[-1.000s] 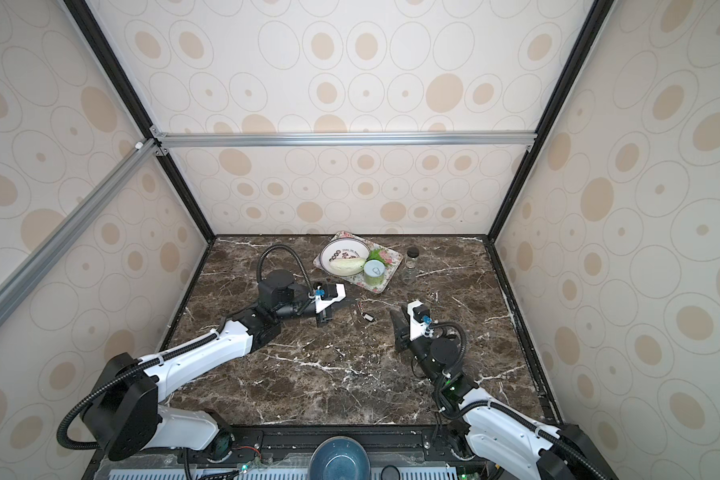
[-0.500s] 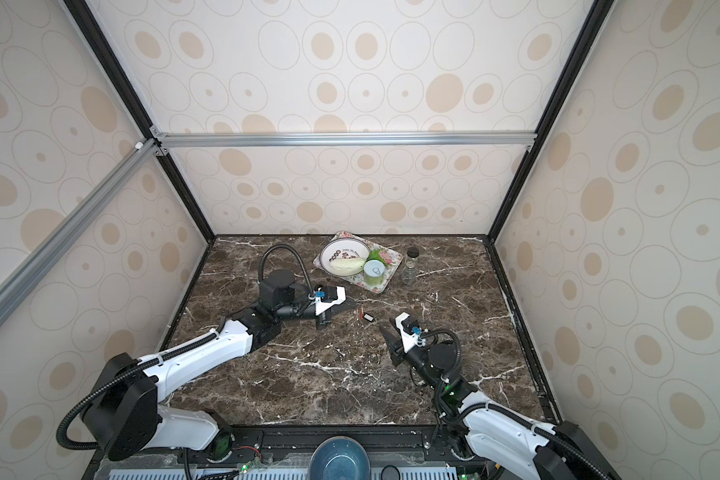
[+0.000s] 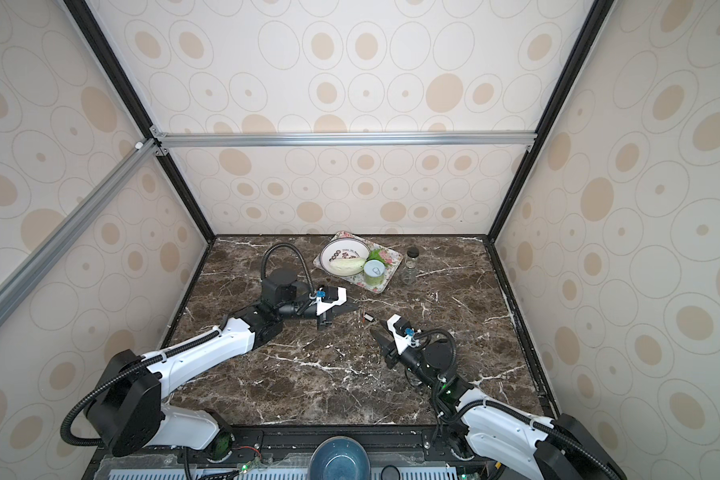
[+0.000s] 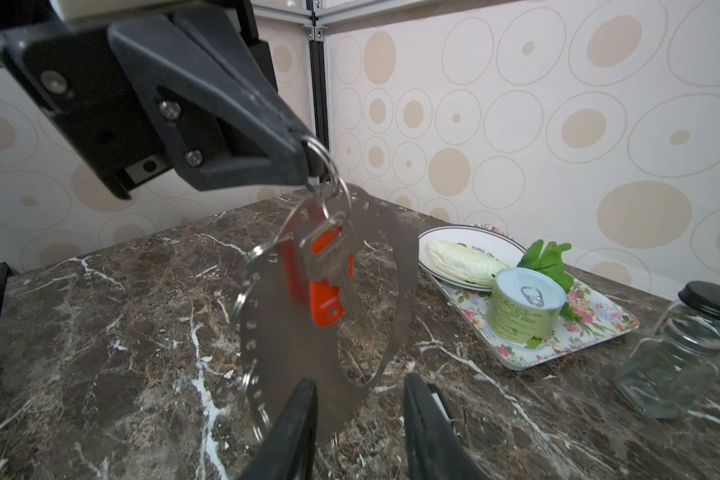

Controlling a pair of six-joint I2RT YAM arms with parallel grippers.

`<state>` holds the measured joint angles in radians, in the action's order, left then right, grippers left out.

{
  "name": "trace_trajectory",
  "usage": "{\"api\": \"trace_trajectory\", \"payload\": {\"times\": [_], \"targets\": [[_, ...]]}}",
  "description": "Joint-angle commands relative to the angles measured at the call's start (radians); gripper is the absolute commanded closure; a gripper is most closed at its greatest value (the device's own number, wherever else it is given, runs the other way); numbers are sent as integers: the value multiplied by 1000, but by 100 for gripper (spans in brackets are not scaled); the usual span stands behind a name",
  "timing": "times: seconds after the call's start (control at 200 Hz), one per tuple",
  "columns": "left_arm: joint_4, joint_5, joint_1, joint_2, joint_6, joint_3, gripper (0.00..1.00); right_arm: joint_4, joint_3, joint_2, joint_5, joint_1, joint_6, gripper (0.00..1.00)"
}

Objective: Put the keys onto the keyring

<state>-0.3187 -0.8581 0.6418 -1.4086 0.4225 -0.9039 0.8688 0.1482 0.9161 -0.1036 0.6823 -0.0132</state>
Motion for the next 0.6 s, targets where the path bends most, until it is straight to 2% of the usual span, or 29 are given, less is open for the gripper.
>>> {"api": "trace_trajectory", "payload": {"times": [0.0, 0.145, 0.26, 0.595], "targets": [[-5, -39, 5, 14, 24, -44, 100, 11, 48, 3, -1, 13, -13, 63], [-15, -53, 5, 22, 21, -40, 100, -22, 108, 44, 42, 17, -6, 62], [-14, -51, 5, 16, 16, -43, 100, 5, 123, 82, -7, 20, -18, 60], [-25, -47, 5, 37, 12, -30, 100, 19, 112, 66, -26, 29, -31, 58]]}}
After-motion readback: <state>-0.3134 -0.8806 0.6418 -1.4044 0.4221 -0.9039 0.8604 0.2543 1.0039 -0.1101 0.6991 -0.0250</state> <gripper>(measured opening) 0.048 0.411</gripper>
